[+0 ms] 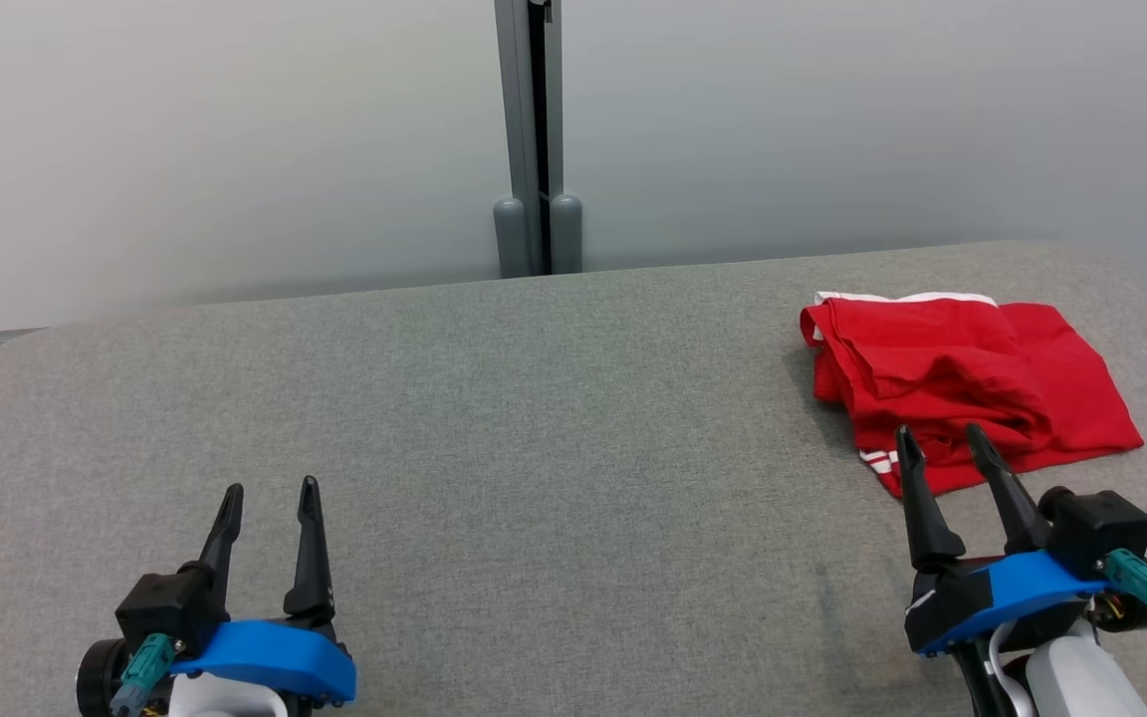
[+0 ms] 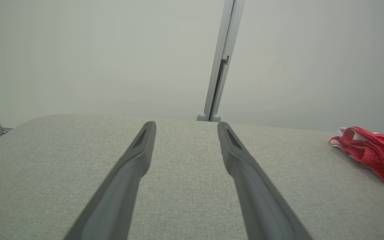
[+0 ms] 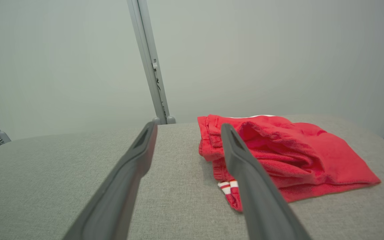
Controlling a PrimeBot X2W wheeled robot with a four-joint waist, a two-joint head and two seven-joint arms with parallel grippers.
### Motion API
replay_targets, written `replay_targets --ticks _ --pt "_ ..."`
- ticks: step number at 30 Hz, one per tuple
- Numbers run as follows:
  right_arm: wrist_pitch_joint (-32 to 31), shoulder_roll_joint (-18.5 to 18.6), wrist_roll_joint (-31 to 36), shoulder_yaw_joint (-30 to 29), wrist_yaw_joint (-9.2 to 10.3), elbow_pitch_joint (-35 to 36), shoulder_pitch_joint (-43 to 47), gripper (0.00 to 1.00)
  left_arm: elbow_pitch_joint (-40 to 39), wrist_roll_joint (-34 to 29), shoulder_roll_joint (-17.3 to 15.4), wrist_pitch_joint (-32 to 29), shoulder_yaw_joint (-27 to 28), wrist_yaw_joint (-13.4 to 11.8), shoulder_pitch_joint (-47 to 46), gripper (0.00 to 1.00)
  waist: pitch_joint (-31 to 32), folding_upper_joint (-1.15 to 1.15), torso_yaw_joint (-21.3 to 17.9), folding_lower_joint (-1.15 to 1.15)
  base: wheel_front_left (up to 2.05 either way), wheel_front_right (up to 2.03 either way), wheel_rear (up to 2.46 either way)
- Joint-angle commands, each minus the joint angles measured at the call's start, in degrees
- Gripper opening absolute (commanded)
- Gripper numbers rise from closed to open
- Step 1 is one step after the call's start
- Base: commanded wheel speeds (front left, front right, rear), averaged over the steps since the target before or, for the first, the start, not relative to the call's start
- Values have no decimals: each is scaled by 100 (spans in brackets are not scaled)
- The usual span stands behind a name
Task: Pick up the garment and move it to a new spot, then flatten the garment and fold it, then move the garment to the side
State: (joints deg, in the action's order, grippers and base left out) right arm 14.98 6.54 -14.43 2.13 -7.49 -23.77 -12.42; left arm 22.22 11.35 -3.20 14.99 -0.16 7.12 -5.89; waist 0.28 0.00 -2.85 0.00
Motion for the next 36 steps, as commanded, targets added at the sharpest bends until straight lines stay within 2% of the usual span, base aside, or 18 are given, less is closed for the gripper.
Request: replay_targets --ticks 1,7,8,12,36 --pt "25 -17 -17 13 -1 -20 8 100 15 -29 8 26 28 44 -51 100 0 0 -3 0 0 0 0" --pt "25 -4 -24 67 -1 -49 -22 100 38 -32 17 26 29 50 -74 100 4 0 7 0 0 0 0" --pt "-1 -6 -27 65 0 -53 -4 0 43 -19 9 -2 6 3 -8 0 4 0 4 0 0 0 0" --pt "-69 -38 -115 44 0 -208 79 0 210 74 32 -70 21 -1 117 0 4 0 5 0 0 0 0" --pt "-673 -132 -2358 -220 0 162 244 0 -111 2418 30 -674 208 12 64 0 -5 0 57 0 0 0 0"
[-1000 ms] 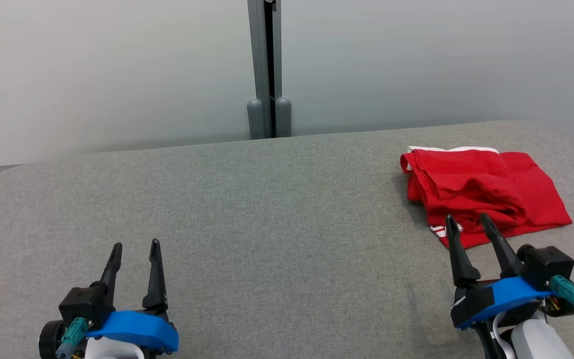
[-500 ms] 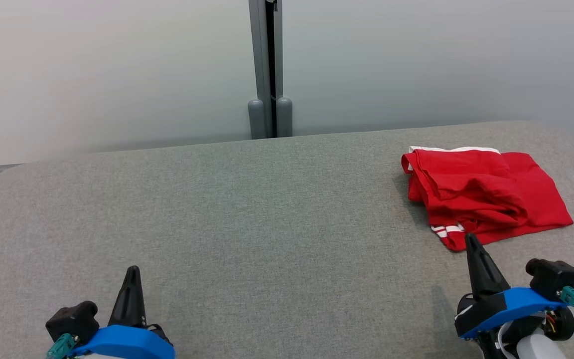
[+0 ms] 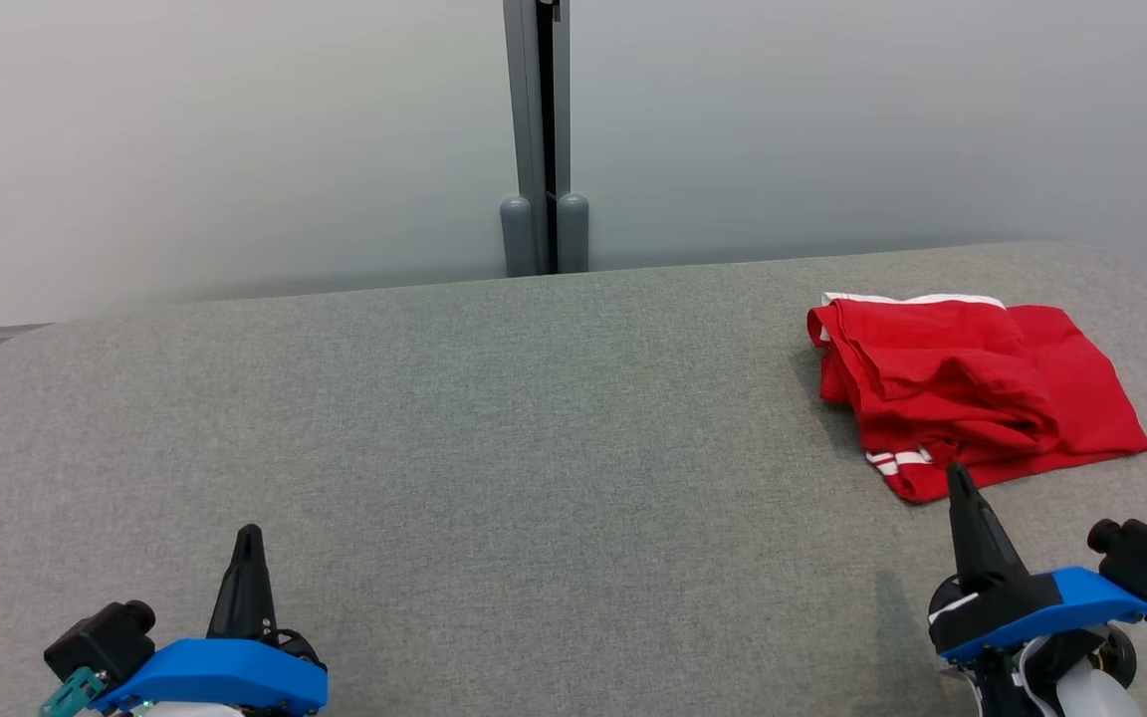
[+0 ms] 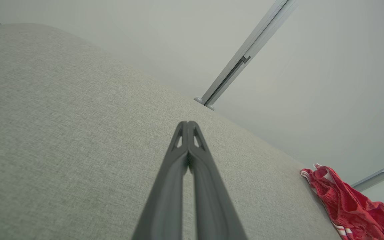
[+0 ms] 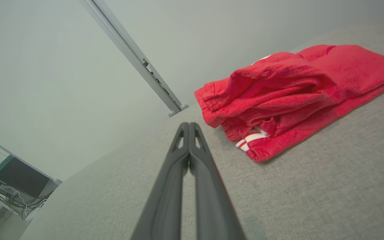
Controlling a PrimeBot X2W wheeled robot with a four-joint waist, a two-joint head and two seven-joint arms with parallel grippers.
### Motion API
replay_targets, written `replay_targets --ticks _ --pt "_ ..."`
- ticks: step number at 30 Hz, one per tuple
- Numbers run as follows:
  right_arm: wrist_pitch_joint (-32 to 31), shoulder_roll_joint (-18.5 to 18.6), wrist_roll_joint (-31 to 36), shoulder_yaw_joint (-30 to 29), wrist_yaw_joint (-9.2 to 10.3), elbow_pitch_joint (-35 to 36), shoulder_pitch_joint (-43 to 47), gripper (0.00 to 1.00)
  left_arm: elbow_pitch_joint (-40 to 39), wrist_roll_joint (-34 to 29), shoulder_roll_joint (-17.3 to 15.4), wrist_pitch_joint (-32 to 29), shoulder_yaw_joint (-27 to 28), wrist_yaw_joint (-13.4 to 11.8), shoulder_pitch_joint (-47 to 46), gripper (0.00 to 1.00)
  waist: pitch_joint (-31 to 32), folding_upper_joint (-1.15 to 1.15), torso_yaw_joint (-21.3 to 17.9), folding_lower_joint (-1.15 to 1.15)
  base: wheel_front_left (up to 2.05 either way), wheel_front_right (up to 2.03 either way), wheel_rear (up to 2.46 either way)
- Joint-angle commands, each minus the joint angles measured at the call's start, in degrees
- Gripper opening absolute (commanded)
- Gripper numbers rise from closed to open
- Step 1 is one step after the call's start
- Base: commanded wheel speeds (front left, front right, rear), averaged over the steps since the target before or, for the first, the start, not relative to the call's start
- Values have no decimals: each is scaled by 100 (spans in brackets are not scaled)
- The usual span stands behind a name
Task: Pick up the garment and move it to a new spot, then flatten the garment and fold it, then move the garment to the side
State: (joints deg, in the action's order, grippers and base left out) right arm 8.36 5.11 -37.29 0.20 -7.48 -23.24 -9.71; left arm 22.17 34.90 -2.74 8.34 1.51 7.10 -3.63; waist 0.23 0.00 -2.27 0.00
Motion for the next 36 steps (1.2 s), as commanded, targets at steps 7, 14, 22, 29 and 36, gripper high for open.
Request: replay_targets --ticks 7,14,22,29,36 --pt "-166 -15 -644 -95 -1 201 10 0 -185 662 -17 -164 88 18 -180 0 -3 0 15 0 0 0 0" --pt "-309 -38 -1173 -159 -1 284 53 0 -257 1216 -17 -307 132 22 -195 0 -6 0 31 0 0 0 0" --pt "-464 -61 -1733 -227 -2 372 94 0 -332 1798 -18 -462 184 26 -209 0 -9 0 49 0 0 0 0" --pt "-588 -80 -2185 -282 -2 441 125 0 -394 2272 -18 -585 227 30 -223 0 -12 0 65 0 0 0 0" --pt "-704 -99 -2608 -336 -2 506 157 0 -452 2715 -19 -703 264 33 -233 0 -15 0 80 0 0 0 0"
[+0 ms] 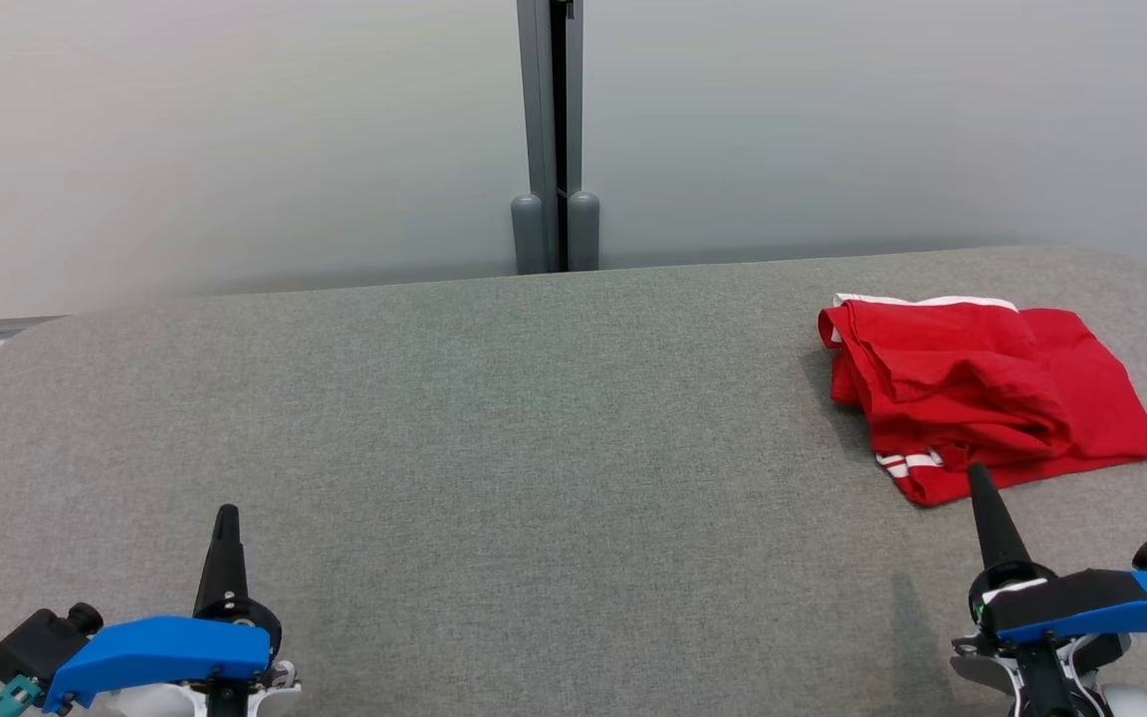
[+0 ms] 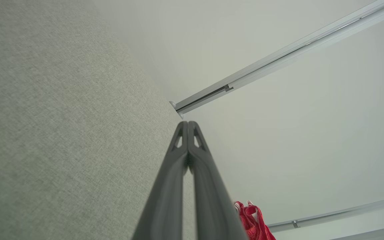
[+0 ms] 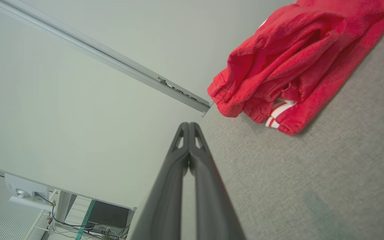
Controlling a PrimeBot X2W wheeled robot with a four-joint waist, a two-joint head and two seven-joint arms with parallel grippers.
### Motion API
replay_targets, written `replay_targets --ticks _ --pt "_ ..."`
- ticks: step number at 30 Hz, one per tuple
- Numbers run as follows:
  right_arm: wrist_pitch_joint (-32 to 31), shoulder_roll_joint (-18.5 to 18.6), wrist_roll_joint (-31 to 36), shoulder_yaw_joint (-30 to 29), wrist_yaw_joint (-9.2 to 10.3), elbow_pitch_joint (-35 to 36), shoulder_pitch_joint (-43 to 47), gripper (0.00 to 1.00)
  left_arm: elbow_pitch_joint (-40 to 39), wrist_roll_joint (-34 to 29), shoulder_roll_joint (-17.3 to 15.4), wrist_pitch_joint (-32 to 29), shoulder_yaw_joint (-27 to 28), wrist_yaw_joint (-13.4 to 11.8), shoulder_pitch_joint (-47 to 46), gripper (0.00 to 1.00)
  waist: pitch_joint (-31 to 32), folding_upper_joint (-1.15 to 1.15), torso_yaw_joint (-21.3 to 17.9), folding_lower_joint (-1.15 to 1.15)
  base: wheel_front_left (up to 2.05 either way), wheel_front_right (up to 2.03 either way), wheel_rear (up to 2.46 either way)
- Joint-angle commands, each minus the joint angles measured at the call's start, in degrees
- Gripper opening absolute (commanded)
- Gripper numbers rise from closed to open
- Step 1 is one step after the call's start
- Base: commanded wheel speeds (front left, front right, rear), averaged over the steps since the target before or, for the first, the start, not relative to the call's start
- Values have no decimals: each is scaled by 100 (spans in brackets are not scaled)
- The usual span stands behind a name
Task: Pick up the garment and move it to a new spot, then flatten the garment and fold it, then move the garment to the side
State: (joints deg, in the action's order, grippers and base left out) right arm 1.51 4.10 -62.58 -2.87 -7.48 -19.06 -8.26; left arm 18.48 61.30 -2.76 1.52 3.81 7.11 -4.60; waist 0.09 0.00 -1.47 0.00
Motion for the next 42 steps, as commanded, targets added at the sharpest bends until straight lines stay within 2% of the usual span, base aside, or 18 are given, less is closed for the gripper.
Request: replay_targets --ticks 1,23,42 --pt "-40 -1 -138 -35 -2 98 15 0 -91 133 -16 -41 39 33 -138 0 0 0 2 0 0 0 0" --pt "-367 -55 -1348 -183 -2 284 114 0 -250 1400 -17 -367 146 46 -167 0 -10 0 54 0 0 0 0" --pt "-593 -92 -2144 -278 -2 398 172 0 -353 2223 -18 -595 218 55 -180 0 -17 0 95 0 0 0 0"
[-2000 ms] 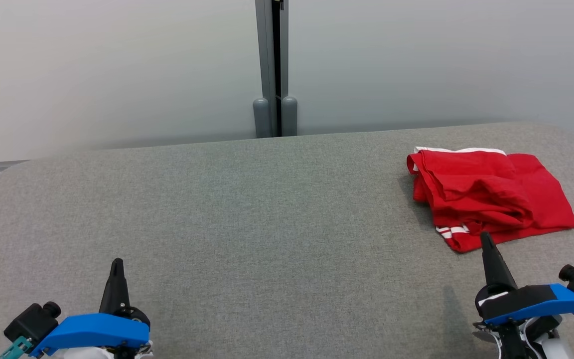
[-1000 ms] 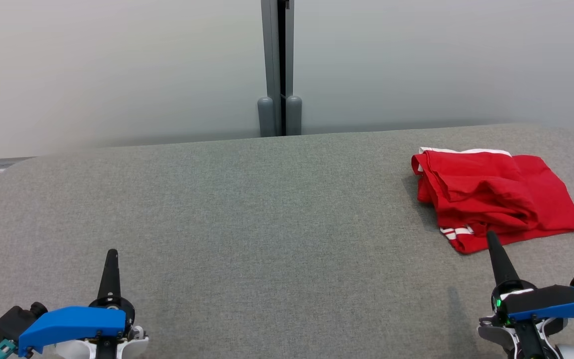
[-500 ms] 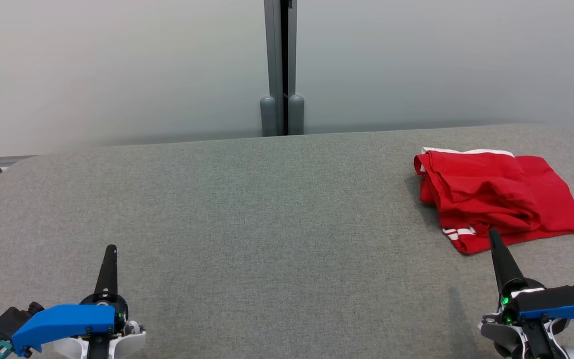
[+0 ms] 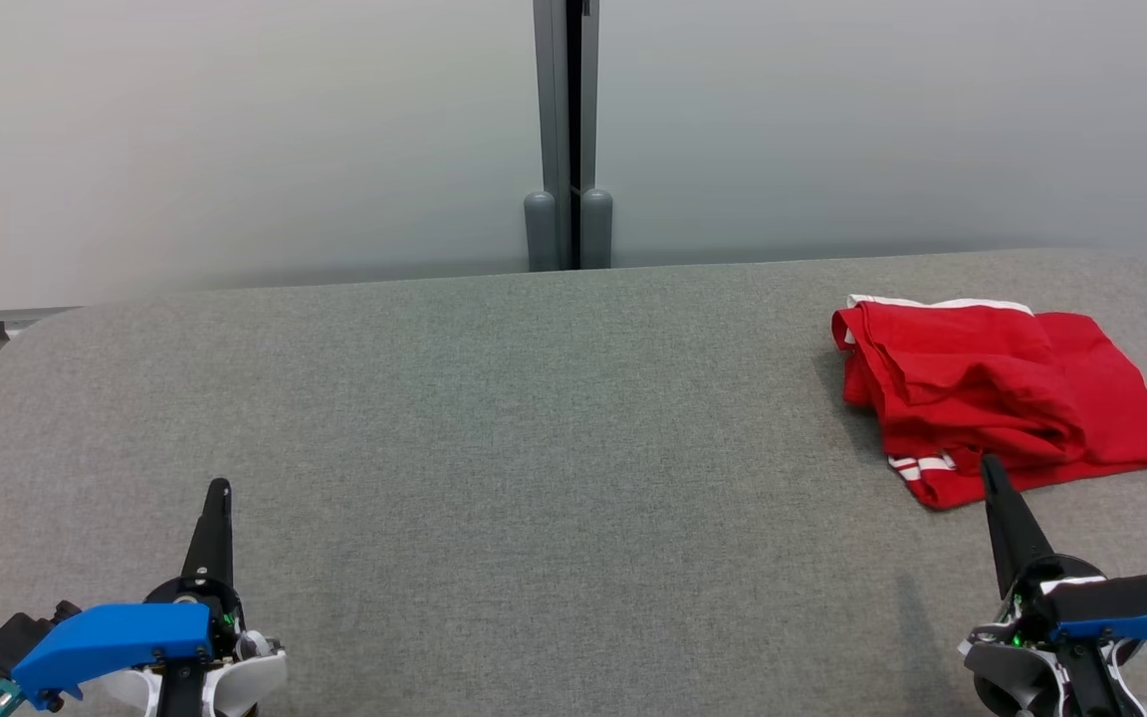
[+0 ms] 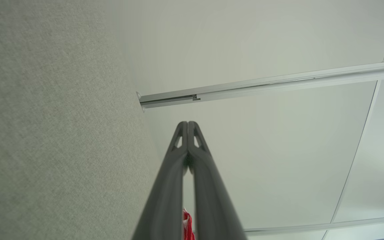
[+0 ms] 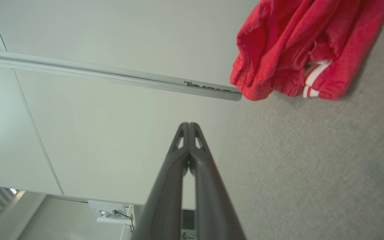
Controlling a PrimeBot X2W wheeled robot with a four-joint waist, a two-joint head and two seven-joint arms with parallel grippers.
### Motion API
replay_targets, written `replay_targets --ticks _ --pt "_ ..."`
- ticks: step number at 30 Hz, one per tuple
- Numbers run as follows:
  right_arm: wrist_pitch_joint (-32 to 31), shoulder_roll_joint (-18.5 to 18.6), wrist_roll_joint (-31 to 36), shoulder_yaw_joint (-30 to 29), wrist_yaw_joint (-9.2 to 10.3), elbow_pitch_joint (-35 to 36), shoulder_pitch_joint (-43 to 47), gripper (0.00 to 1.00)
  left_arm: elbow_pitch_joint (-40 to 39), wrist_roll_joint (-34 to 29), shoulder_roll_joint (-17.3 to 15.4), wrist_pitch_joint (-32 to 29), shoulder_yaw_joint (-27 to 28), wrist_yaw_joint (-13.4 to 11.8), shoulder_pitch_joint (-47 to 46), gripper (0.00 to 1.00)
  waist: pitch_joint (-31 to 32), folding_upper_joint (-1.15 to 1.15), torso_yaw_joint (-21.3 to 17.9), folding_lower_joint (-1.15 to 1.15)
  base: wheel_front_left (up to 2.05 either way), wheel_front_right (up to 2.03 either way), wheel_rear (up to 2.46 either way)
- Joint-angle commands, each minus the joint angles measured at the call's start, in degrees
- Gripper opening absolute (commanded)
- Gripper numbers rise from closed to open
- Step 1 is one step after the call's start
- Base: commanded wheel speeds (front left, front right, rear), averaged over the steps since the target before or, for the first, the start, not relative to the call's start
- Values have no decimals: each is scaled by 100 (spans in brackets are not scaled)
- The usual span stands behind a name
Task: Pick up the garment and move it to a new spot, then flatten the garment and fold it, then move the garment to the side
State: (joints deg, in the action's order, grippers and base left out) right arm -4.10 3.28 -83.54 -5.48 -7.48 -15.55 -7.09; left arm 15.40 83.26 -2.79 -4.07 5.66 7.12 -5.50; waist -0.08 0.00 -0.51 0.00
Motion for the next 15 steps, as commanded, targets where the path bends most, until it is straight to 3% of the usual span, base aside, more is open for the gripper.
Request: replay_targets --ticks 1,15 --pt "-45 -11 -86 -22 -2 55 59 0 -48 69 -16 -50 35 54 -92 0 0 0 1 0 0 0 0" --pt "-197 -37 -628 -89 -2 136 107 0 -120 640 -16 -190 76 62 -100 0 -6 0 33 0 0 0 0"
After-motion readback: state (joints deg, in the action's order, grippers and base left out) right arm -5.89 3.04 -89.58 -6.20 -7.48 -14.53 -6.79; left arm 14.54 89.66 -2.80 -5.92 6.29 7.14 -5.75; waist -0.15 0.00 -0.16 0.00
